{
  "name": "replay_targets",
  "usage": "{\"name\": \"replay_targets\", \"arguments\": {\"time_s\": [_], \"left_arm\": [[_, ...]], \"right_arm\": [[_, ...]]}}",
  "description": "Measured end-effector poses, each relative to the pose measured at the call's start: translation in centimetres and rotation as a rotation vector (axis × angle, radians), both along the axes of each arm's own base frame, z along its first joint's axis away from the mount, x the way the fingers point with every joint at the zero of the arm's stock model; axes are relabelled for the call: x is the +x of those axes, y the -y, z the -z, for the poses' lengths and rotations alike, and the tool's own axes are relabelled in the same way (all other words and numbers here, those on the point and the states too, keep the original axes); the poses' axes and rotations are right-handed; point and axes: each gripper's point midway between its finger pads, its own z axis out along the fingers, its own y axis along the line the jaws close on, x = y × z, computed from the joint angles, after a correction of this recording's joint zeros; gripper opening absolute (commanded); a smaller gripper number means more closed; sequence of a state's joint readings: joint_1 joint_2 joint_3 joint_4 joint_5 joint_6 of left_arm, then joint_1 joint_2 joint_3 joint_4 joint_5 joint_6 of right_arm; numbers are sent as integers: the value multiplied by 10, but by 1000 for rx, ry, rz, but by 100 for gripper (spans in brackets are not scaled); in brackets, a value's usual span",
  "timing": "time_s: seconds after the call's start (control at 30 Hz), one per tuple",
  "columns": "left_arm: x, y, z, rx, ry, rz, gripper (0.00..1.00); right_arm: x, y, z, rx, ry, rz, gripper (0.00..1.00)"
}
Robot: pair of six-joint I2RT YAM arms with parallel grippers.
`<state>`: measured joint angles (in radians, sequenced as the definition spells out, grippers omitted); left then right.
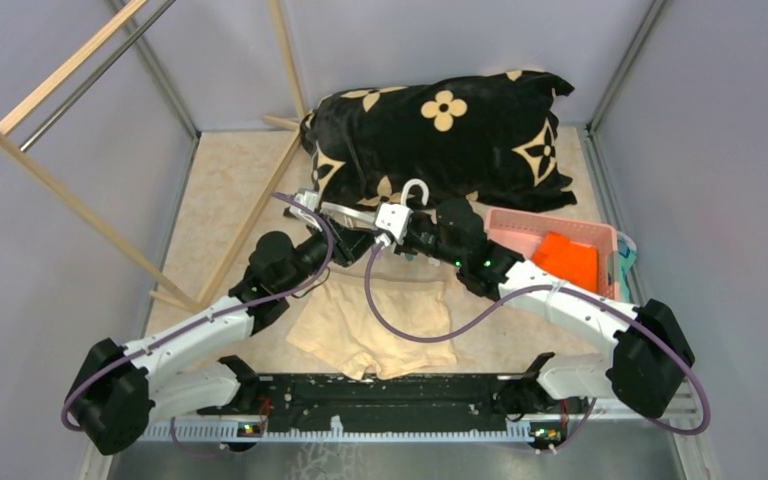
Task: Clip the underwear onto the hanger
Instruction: Open the clamp at the hanger, then clamp the underwear onto the hanger.
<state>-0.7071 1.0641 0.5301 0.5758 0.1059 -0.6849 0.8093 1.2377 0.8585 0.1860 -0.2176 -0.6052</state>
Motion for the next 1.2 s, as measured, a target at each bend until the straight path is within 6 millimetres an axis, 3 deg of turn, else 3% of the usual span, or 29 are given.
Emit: {"name": "replay_targets", "arguments": {"time_s": [0.1, 0.27, 0.57, 0.73, 0.87, 1.0, 1.2], "left_arm": [[0, 0, 0, -1, 1, -3, 0], [5, -6, 9, 25, -29, -44, 0], [10, -15, 25, 70, -78, -96, 0], [8, -17, 29, 74, -82, -99, 0], [3, -23, 46, 91, -94, -103, 0], [-2, -29, 68, 117, -114, -106, 0], [3, -33, 66, 115, -68, -119, 0]], "right_arm": [[0, 0, -1, 3, 2, 0, 28], [1, -2, -11, 28, 30, -4, 45], [-8, 5, -42, 83, 107, -17, 47], [-17, 21, -44, 109, 61, 21, 47], [-28, 34, -42, 154, -62, 78, 47], [-43, 50, -19, 204, -240, 160, 46], [-78, 75, 56, 256, -560, 313, 45]]}}
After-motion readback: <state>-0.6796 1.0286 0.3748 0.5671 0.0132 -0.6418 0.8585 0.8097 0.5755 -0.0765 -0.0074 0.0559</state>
